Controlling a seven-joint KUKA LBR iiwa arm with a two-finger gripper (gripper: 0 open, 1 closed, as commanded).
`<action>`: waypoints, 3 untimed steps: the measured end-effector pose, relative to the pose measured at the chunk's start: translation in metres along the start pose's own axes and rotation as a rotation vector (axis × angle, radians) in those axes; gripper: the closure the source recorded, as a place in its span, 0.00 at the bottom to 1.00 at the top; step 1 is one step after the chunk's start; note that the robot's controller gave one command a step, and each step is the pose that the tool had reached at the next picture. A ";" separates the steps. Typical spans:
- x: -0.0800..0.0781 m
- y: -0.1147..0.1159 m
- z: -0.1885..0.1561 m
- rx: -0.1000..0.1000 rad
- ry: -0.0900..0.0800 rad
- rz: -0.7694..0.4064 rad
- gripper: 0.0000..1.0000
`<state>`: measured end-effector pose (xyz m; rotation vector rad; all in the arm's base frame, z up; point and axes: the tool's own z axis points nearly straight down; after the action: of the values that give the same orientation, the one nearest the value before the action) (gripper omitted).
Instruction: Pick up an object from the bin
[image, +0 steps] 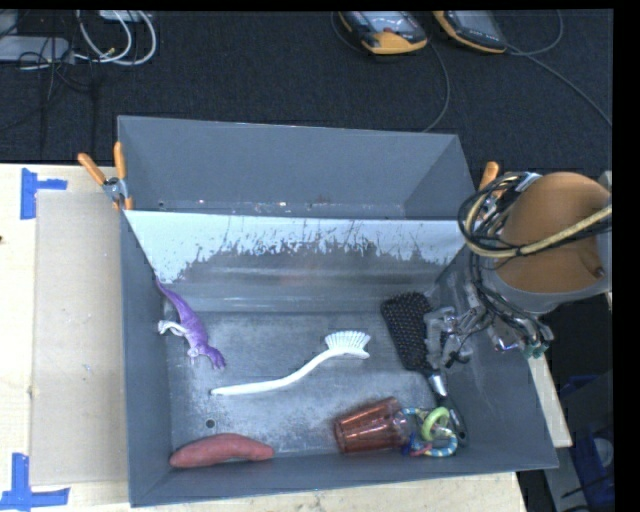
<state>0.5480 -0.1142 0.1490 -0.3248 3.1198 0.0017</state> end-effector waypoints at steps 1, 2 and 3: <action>0.021 0.052 0.047 -0.010 0.015 -0.040 0.00; 0.020 0.051 0.046 -0.008 0.012 -0.039 0.00; 0.020 0.053 0.062 -0.009 0.012 -0.118 0.00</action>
Offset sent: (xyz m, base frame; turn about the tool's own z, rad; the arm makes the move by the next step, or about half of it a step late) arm 0.0000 0.0000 0.0000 0.0000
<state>0.5181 -0.0665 0.0872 -0.5103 3.1081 0.0136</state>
